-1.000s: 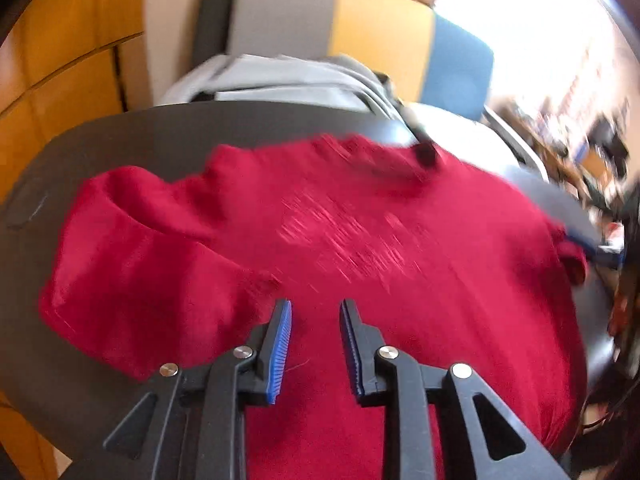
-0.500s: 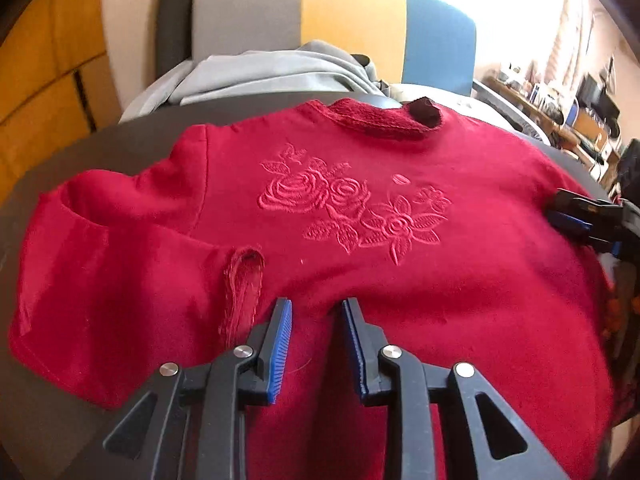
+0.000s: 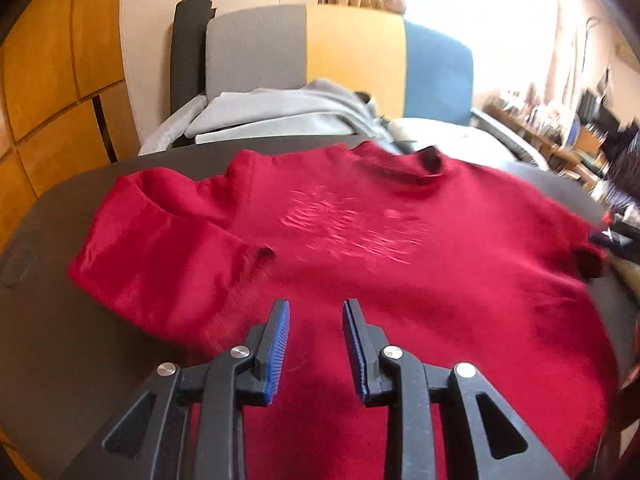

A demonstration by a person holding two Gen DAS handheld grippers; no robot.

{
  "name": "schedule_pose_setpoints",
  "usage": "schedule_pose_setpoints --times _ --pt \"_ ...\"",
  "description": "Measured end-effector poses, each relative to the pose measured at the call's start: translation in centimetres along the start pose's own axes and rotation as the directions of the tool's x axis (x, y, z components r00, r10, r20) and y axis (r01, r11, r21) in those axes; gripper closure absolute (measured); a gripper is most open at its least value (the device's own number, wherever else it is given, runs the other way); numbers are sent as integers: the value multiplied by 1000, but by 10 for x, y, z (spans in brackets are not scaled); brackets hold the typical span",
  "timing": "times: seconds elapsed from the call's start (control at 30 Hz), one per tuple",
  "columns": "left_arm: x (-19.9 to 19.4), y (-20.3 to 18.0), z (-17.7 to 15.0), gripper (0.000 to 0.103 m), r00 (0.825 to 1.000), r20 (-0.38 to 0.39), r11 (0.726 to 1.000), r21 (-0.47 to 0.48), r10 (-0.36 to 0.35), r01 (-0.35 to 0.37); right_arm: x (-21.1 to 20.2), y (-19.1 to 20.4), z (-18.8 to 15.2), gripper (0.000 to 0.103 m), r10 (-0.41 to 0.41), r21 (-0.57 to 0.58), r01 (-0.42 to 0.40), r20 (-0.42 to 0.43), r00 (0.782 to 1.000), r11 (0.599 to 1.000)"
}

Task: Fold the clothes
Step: 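Release the sweater with both grippers, leaving it spread on the table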

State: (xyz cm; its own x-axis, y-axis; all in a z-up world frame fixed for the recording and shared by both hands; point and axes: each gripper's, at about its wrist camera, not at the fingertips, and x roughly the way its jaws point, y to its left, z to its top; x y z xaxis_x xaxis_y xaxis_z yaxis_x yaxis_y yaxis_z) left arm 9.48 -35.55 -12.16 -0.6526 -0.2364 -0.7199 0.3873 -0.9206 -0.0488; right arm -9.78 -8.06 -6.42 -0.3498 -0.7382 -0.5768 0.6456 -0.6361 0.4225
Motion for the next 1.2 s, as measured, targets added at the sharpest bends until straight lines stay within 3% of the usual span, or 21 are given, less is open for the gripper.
schedule_pose_setpoints --times 0.1,0.2,0.23,0.3,0.4,0.47,0.5,0.53,0.7,0.87,1.0,1.1,1.13,1.2 --pt "-4 -11 -19 75 1000 -23 1000 -12 -14 13 -33 -36 30 4 -190 -54 194 65 980 980" --pt "14 -7 -33 75 996 -89 997 -74 -26 19 -17 -83 47 5 -380 -87 375 -42 924 923" --pt "13 -5 -37 75 997 -67 995 -99 -31 24 -9 -95 49 6 -427 -98 420 -73 901 902" --pt "12 -4 -43 74 999 -41 993 -117 -28 23 16 -125 47 8 -502 -114 489 -179 846 865" --pt "10 -4 -47 74 1000 -14 986 -164 -17 14 31 -128 39 12 -493 -139 473 -240 836 870" --pt "10 -8 -47 74 1000 -8 987 -160 4 -5 40 -129 34 45 -485 -155 459 -279 829 875" --pt "10 -11 -47 73 1000 -7 989 -150 17 -17 37 -124 33 84 -491 -173 460 -276 826 871" --pt "10 -13 -46 73 1000 -6 990 -141 26 -27 33 -118 32 87 -498 -192 461 -270 824 866" --pt "14 -6 -47 73 1000 3 989 -146 9 -8 -23 -79 30 88 -581 -298 524 -148 800 798" --pt "14 -2 -45 72 1000 -11 991 -133 -20 18 -107 -66 38 86 -672 -305 628 -56 738 716" --pt "16 1 -38 72 998 -45 994 -103 -39 34 -146 -88 -7 61 -685 -263 634 -237 688 727" --pt "13 7 -30 72 994 -82 990 -128 -67 57 -161 -93 -28 56 -751 -270 701 -230 619 661" --pt "13 6 -28 72 994 -85 990 -129 -71 60 -167 -91 -31 52 -760 -254 717 -209 615 650" --pt "13 -2 -23 72 994 -82 992 -110 -76 67 -177 -82 -32 42 -708 -200 679 -173 685 706"
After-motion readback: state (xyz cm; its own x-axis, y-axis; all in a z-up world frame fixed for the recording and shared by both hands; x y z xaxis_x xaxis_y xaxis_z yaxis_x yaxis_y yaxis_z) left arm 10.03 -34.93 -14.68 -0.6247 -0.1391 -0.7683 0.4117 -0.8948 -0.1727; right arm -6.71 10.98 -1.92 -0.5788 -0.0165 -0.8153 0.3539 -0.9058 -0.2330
